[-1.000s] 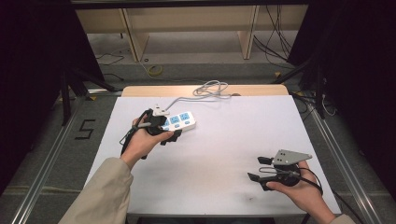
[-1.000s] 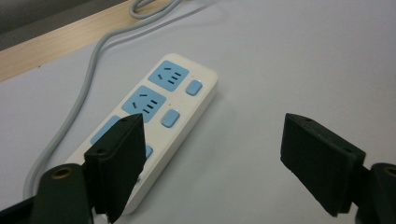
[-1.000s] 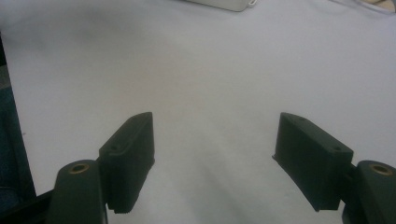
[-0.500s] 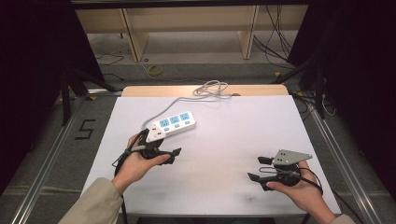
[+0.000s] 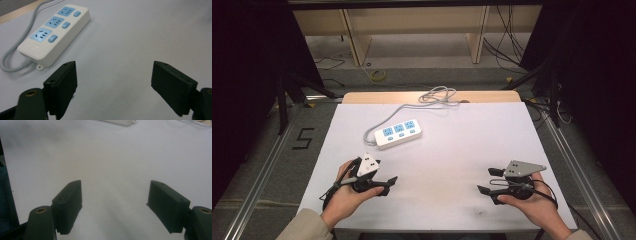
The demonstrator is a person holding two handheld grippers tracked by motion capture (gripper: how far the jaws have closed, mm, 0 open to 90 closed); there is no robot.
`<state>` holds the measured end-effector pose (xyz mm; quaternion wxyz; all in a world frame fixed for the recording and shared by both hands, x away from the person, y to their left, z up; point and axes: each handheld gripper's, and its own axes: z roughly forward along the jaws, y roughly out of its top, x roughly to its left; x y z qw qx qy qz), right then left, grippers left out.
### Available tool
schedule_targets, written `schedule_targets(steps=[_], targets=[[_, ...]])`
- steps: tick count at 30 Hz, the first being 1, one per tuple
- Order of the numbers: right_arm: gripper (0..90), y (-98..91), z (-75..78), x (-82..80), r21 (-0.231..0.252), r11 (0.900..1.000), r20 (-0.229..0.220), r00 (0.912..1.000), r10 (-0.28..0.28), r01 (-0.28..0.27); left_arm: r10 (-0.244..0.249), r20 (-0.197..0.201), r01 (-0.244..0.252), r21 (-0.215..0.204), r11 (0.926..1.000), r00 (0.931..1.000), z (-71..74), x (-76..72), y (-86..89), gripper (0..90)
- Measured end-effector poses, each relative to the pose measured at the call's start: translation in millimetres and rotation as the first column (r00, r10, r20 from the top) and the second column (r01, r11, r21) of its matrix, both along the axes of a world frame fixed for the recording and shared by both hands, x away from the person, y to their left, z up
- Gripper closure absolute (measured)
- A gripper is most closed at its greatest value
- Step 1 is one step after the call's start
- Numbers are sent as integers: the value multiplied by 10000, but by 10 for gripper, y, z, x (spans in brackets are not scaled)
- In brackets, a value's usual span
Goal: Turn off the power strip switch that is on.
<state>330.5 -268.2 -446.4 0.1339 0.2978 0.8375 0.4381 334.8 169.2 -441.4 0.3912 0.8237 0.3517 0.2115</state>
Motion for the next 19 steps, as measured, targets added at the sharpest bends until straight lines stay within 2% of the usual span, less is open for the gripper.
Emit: schedule_targets(steps=[3, 7, 9, 12, 19], targets=[[280, -2, 1, -1, -4, 10000, 17, 10000, 13, -13, 88, -96, -88, 16, 10000, 9999, -42, -75, 47, 206], [280, -6, 3, -6, 0, 10000, 29, 10000, 16, -16, 102, -137, -98, 256, 9996, 9999, -58, -140, 126, 204], [280, -9, 5, -7, -8, 10000, 42, 10000, 21, -21, 142, -29, -141, 268, 9995, 9999, -50, -155, 152, 203], [280, -15, 9, -10, -2, 10000, 28, 10000, 7, -7, 224, 43, -226, 292, 9993, 9997, -47, -156, 168, 203], [279, -32, 11, -13, -5, 10000, 47, 10000, -34, 34, 87, -32, -86, 351, 9993, 10000, -58, -140, 145, 203]])
